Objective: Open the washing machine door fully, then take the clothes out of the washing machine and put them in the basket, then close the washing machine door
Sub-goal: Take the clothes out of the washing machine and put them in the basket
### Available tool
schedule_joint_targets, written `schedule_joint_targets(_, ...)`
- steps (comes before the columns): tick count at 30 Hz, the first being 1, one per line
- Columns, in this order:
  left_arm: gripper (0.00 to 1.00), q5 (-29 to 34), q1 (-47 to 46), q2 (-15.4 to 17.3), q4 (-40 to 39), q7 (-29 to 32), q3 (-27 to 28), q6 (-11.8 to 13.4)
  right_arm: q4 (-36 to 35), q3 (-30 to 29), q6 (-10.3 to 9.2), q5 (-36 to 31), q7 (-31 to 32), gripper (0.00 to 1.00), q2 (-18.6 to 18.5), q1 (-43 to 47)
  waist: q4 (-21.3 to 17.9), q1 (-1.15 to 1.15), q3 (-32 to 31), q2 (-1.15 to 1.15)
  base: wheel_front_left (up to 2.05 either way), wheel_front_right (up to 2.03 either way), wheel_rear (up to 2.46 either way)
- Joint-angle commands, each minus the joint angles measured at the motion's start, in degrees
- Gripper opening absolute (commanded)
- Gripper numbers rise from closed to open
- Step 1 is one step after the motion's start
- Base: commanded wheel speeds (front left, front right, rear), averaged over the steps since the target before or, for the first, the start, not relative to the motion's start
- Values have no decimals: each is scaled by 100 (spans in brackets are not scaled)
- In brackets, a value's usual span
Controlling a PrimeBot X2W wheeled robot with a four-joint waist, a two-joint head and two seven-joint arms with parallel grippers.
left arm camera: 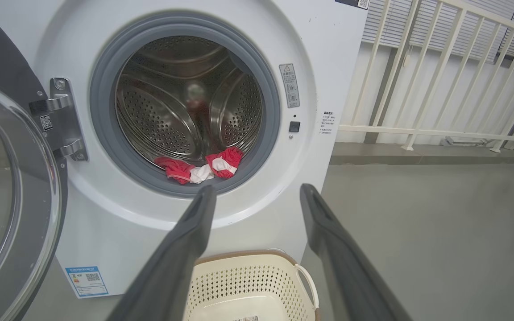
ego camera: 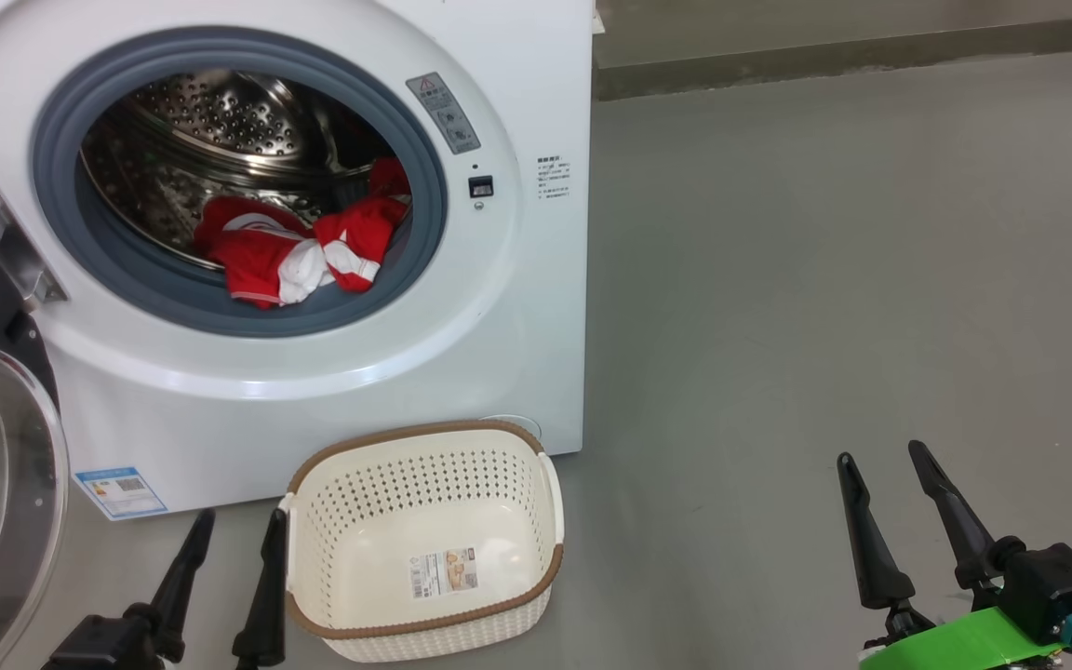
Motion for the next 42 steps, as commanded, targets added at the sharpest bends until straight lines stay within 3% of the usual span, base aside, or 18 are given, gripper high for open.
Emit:
schedule_joint_targets(1, 100, 38, -137, 63, -156, -70, 228, -38, -172, 166, 37, 66, -37, 100, -47, -101, 0, 0, 6, 0, 48, -48, 0)
schedule_joint_targets(23, 100, 112, -208, -121, -412, -68, 345, 42, -124, 232, 37, 57, -37, 100, -47, -197, 5, 0, 177, 0, 145, -145, 0)
schedule_joint_targets(42, 100, 182, -28, -110, -667, 55, 165, 221, -131, 238, 37, 63, -37, 100, -47, -171, 50, 0, 174, 0, 15, -15, 0)
